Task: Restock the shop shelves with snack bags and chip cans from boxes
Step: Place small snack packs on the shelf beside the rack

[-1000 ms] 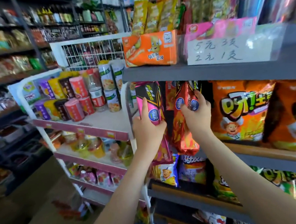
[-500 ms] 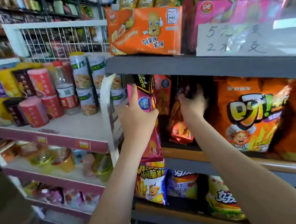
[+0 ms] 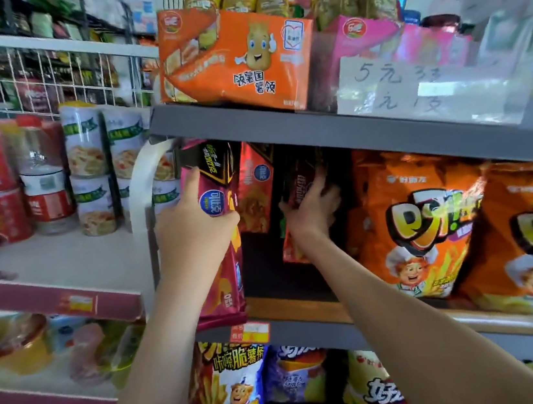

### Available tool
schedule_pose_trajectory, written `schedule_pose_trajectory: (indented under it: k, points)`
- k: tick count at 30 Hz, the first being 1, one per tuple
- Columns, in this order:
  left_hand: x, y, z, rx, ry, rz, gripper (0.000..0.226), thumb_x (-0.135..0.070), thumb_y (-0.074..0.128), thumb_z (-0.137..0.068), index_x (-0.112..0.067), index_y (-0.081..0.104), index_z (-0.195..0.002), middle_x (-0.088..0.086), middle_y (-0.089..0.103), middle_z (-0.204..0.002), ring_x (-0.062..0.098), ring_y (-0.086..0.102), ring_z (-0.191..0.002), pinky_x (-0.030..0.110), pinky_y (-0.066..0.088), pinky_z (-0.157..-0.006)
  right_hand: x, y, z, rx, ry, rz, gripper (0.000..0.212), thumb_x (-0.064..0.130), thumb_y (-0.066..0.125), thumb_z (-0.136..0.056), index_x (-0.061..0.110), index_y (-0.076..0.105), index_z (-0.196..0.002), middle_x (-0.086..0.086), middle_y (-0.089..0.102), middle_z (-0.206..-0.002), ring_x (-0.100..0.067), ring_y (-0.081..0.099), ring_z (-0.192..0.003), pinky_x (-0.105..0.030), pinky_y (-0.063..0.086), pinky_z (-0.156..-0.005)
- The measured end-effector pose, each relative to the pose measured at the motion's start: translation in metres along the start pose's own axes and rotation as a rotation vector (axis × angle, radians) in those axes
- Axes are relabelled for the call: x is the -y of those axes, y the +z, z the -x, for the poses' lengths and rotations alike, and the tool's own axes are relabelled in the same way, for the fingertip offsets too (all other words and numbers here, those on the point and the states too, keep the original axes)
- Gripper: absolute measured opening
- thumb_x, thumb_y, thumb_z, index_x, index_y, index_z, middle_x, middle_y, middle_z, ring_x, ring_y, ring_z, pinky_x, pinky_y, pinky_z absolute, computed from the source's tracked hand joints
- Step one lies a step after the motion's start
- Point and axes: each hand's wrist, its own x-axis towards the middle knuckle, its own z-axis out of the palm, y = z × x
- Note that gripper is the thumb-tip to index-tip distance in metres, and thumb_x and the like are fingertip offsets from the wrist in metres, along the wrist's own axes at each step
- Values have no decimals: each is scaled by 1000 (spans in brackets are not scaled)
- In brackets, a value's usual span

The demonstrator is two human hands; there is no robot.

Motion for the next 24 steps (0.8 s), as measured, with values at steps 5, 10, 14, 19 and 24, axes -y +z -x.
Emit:
schedule_pose_trajectory:
  k: [5,10,14,19,24]
  points:
    - [9,5,-6,-14,14,65,78,-31,66,-84,-37,27,-151,2,62,-118,28,57,-112,30,44,-88,-8,-5,4,214,15,136,105,25,75,-81,30,-2,-152,-13,-7,-156,-34,2,-144,-52,25,-112]
    - [8,3,-6,1,47,8,73,-31,65,-87,-37,29,-151,6,63,-120,28,47,-124,33,28,-106,-10,-2,6,106,-82,94,92,13,71,-83,19,9,-151,-17,9,-152,-35,16,-138,-42,27,-110]
    - [3,8,-11,-48,175,-108,70,-31,68,-84,-39,38,-147,19,57,-111,38,54,-109,43,44,-98,-11,-7,5,154,-46,168,96,24,70,-86,23,1,-152,-14,0,-156,-35,9,-142,-47,26,-111]
    - [-4,44,-30,37,270,-60,75,-27,68,-85,-41,32,-149,16,48,-109,38,51,-106,42,47,-91,-12,-16,11,147,-70,147,100,29,69,-87,28,-6,-153,-9,-10,-160,-33,0,-145,-47,20,-114]
    - [12,84,-44,28,395,-40,81,-12,70,-81,-29,33,-151,19,44,-102,41,47,-99,42,43,-89,-18,-13,13,198,-95,178,97,25,63,-90,26,-12,-152,-13,-13,-158,-35,-3,-145,-47,18,-115]
